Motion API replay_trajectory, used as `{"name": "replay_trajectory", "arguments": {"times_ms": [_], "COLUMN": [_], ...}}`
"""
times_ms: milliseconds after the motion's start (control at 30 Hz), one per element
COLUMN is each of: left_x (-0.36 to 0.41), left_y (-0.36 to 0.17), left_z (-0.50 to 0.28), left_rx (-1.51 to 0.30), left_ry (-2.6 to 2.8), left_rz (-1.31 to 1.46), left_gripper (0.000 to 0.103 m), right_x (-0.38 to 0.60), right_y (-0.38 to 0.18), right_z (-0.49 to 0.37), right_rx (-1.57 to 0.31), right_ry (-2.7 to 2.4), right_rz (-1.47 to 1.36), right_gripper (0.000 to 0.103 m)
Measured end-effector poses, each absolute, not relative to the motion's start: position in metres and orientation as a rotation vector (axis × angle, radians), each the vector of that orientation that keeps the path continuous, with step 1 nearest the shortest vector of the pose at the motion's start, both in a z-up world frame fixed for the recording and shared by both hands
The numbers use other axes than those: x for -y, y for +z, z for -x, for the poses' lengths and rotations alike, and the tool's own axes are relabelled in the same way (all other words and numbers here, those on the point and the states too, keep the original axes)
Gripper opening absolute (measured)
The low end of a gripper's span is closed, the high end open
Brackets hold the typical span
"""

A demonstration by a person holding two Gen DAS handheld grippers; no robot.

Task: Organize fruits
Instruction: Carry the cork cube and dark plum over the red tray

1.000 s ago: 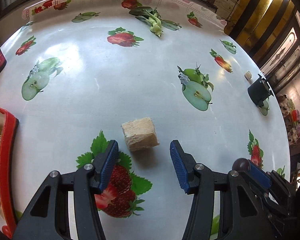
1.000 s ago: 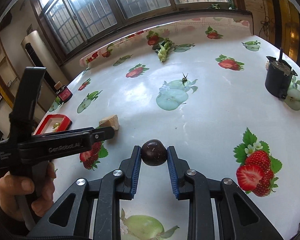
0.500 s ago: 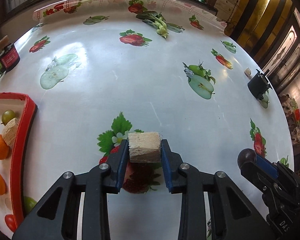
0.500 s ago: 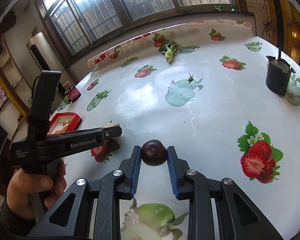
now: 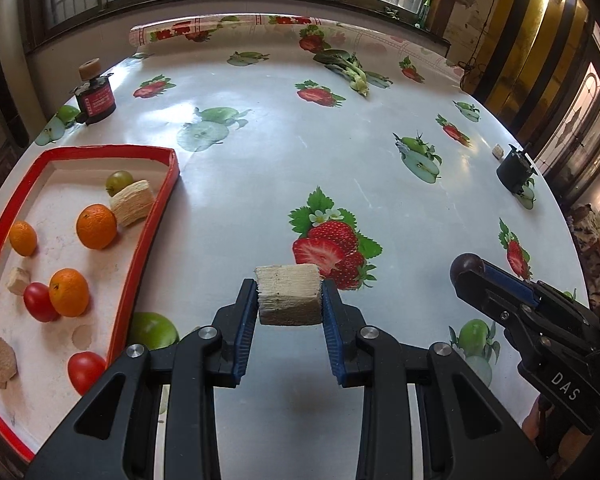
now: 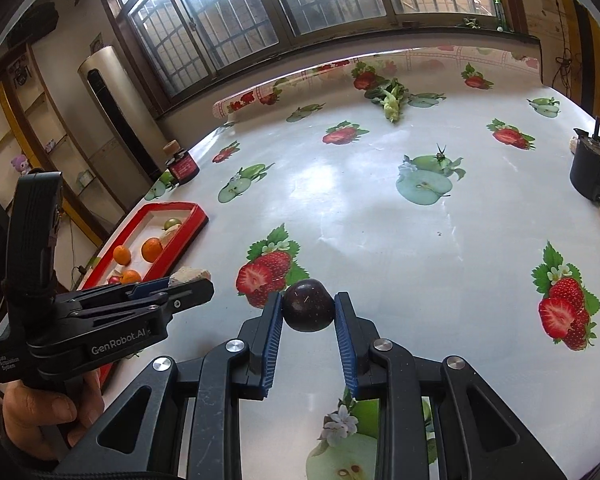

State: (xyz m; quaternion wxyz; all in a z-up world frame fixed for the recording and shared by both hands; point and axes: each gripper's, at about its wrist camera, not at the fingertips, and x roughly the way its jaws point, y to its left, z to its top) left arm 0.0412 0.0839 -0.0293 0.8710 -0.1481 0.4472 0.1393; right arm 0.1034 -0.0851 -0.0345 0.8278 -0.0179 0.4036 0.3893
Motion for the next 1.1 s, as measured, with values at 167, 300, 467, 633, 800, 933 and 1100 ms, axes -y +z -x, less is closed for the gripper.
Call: {"name": "replay_trajectory", "arguments": {"times_ms": [167, 300, 467, 633, 800, 933, 1100], "left_x": [-0.095, -0.105, -0.113, -0.117, -0.124, -0.13, -0.14], "left_y": [-0.021, -0.021, -0.019, -0.016, -0.017, -0.016, -0.015], "left_z": [-0.016, 0.003, 0.023, 0.038, 0.051, 0.061, 0.074], "left_rx": [-0.906, -0.897, -0.88, -0.868, -0.861, -0.855, -0.846], "left_ry": [0.331, 0.36, 0.389, 0.4, 0.42, 0.439, 0.461], "left_rz": [0.32, 0.339, 0.358, 0.361, 0.368, 0.374, 0.383], "left_gripper": [0.029, 0.029, 0.029, 0.029, 0.029, 0.029, 0.029], "right_x": [0.072, 0.061, 0.047, 0.036, 0.025, 0.017, 0.006], "right_y": [-0.033, -0.034, -0.035, -0.034, -0.031, -0.028, -0.023], "right_z": [-0.09, -0.079, -0.066, -0.055, -0.045, -0.038, -0.03], "right_rx": [-0.854, -0.857, -0.857, -0.854, -0.846, -0.836, -0.822], "right_ry": [0.856, 0.881, 0.912, 0.936, 0.957, 0.971, 0.991], "right_rz": [0.053, 0.07, 0.094, 0.115, 0.134, 0.15, 0.166], "right_gripper": [0.027, 0.027, 0.027, 0.027, 0.027, 0.027, 0.027]}}
